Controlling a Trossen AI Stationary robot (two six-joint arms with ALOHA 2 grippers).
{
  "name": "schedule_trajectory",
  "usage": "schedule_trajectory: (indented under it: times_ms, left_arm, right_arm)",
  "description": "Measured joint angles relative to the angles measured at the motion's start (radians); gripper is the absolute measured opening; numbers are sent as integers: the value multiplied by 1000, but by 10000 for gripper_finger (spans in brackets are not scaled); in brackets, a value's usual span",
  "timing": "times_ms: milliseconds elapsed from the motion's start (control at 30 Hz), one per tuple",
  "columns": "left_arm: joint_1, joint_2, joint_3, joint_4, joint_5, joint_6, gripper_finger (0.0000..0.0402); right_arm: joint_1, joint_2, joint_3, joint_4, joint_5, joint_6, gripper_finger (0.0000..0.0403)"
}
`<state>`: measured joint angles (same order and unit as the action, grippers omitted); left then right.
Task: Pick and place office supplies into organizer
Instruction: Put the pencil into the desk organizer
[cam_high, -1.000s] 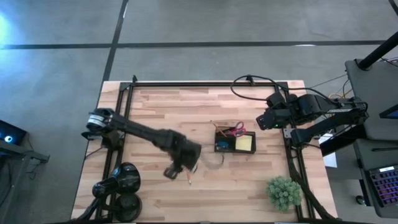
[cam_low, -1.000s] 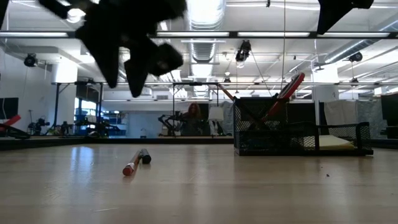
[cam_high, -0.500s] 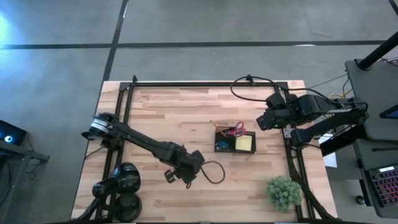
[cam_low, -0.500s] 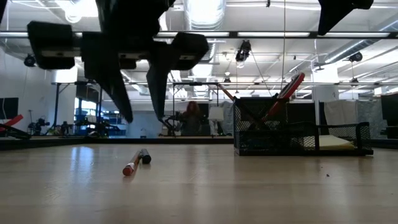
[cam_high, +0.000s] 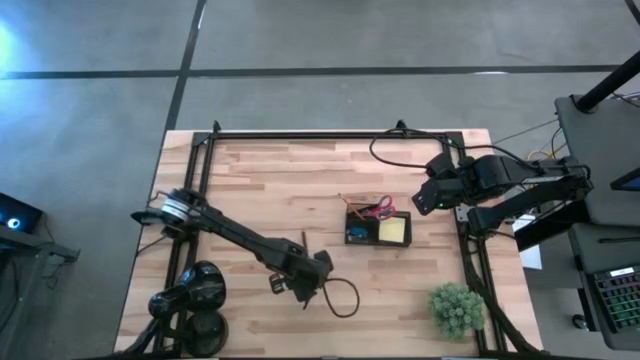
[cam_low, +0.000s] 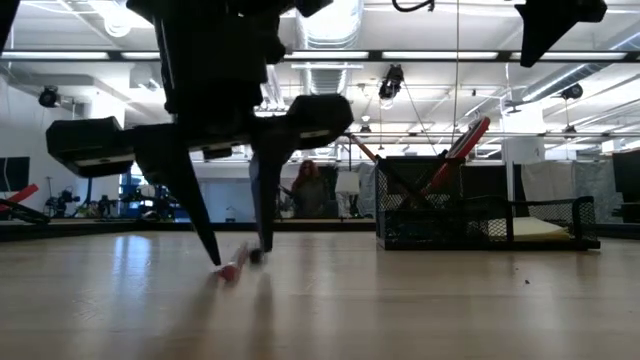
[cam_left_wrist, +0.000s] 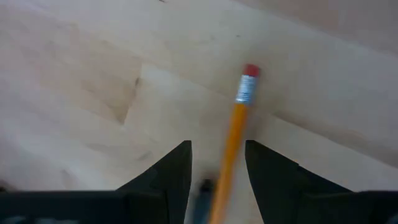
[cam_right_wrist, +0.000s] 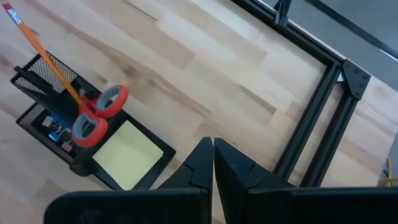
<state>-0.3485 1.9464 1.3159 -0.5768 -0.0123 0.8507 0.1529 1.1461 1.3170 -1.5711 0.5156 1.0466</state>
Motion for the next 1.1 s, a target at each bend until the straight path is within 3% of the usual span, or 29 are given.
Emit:
schedule_trajectory:
  times_ms: [400, 500, 733, 967, 1100]
  left_arm:
    - [-7, 20, 2, -10, 2, -7, 133]
    - [-5, 20, 1, -14, 10, -7, 109]
    - [3, 21, -1, -13, 44, -6, 12]
    - [5, 20, 0, -8, 36, -13, 6]
    - [17, 11, 15, -30, 27, -99, 3]
  right_arm:
    - [0, 0, -3, 0, 0, 0, 9]
    - [0, 0, -3, 0, 0, 1, 9]
    - [0, 0, -3, 0, 0, 19, 9]
    - [0, 0, -3, 0, 0, 41, 9]
    - [0, 0, -3, 0, 1, 54, 9]
